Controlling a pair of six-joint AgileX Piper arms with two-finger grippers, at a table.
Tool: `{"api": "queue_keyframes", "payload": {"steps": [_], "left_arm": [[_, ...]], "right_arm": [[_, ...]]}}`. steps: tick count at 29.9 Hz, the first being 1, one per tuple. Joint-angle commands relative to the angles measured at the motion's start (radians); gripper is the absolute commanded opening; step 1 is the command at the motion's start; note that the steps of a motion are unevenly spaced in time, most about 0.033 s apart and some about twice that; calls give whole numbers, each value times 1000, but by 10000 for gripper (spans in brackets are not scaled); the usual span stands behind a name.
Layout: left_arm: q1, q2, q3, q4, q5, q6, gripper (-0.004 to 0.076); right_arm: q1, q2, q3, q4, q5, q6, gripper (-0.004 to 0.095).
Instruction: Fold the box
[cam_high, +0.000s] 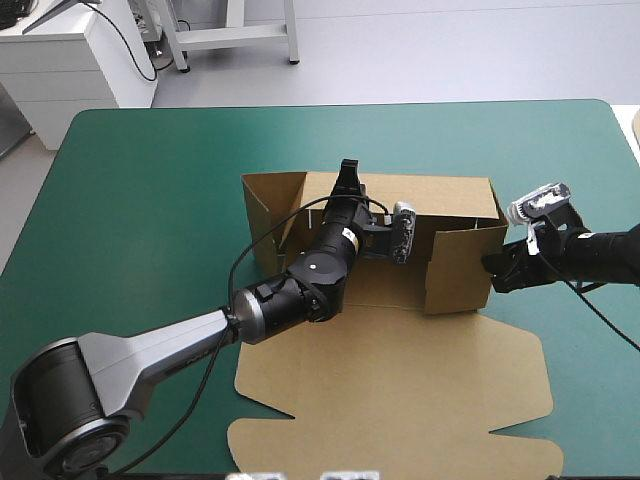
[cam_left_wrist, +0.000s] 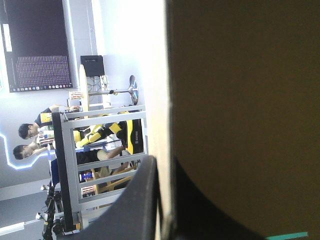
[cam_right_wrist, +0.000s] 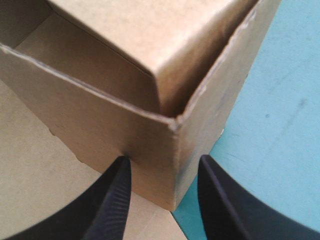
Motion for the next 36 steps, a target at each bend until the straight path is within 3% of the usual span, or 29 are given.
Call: {"api": "queue_keyframes", "payload": {"steps": [1, 10, 19, 36], "left_arm": [[-13, -34, -19, -9, -24, -6, -8], [-13, -34, -19, -9, -24, -6, -8], [-13, -34, -19, -9, -20, -6, -8], [-11, -34, -19, -9, 17, -6, -8]], "right_arm": [[10, -2, -33, 82, -23, -4, 396], [144, 80, -33, 88, -152, -4, 453], [149, 97, -33, 151, -302, 30, 451], [145, 91, -33, 103, -492, 29, 449]]}}
